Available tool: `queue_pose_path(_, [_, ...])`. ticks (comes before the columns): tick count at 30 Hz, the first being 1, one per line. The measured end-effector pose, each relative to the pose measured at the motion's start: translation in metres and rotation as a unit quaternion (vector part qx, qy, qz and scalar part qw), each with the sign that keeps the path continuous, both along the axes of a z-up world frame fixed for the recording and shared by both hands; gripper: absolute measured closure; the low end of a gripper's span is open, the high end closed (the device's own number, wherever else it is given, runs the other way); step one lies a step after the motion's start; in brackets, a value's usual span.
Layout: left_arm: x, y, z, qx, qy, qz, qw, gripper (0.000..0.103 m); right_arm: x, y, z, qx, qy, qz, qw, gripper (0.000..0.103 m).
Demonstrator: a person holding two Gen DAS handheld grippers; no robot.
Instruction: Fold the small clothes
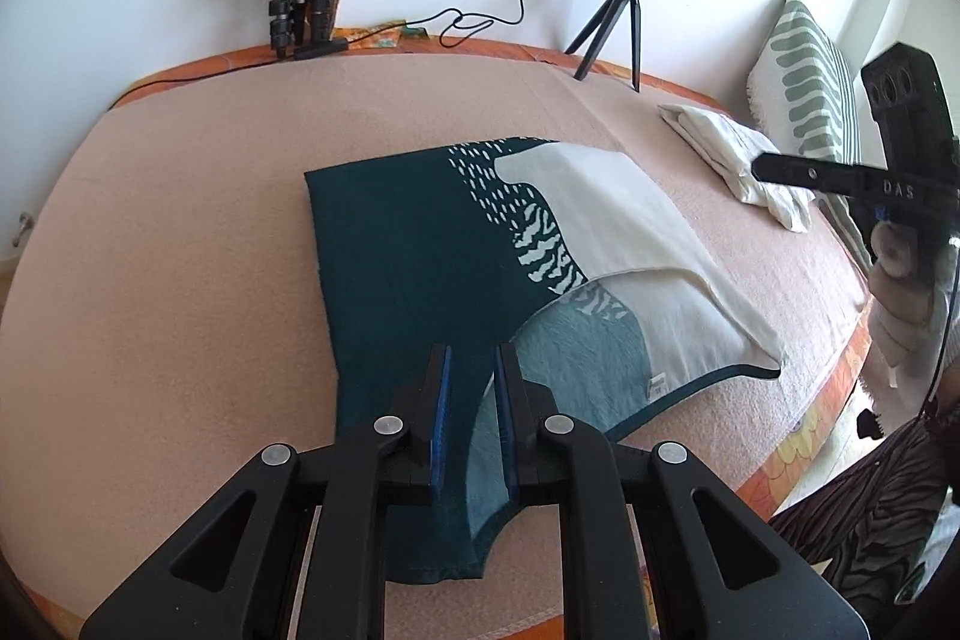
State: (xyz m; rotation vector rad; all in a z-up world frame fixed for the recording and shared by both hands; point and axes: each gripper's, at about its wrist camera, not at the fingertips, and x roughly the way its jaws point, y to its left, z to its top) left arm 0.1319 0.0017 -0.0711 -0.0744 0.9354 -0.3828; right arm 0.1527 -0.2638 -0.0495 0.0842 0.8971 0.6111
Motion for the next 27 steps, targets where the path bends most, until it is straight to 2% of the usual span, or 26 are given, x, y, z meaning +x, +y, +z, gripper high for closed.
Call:
queue_pose_path(4, [-0.008, -0.011, -0.008, 0.011, 0.011, -0.015, 0.9998, 0.091, 0.034, 0.048, -0.001, -0.01, -0.004, 0.03, 0.999, 0.094])
queue_pose_path(9, [-0.01, -0.009, -0.014, 0.009, 0.018, -0.014, 0.9997, 0.091, 0.073, 0.099, -0.024, -0.011, 0.026, 0.051, 0.998, 0.094])
queue_pose_path(12, [-0.011, -0.006, -0.024, 0.007, 0.037, -0.014, 0.9992, 0.091, 0.086, 0.118, -0.039, -0.028, 0.037, 0.057, 0.997, 0.094])
queue_pose_path(18, [-0.015, -0.007, -0.03, 0.018, 0.034, -0.029, 0.9988, 0.091, 0.107, 0.125, -0.075, -0.05, 0.074, 0.04, 0.995, 0.094])
queue_pose_path(21, [-0.011, -0.003, -0.03, 0.001, 0.046, -0.028, 0.9986, 0.09, 0.117, 0.12, -0.089, -0.053, 0.088, 0.019, 0.994, 0.094])
queue_pose_path(24, [-0.014, 0.006, -0.025, -0.022, 0.052, -0.012, 0.9983, 0.09, 0.115, 0.118, -0.085, -0.056, 0.086, 0.019, 0.995, 0.094])
queue_pose_path(26, [-0.021, 0.013, -0.014, -0.03, 0.038, -0.003, 0.9988, 0.088, 0.112, 0.11, -0.075, -0.042, 0.081, 0.016, 0.996, 0.094])
queue_pose_path(27, [-0.025, 0.018, -0.008, -0.038, 0.03, 0.005, 0.9988, 0.078, 0.111, 0.104, -0.068, -0.03, 0.077, 0.012, 0.996, 0.094])
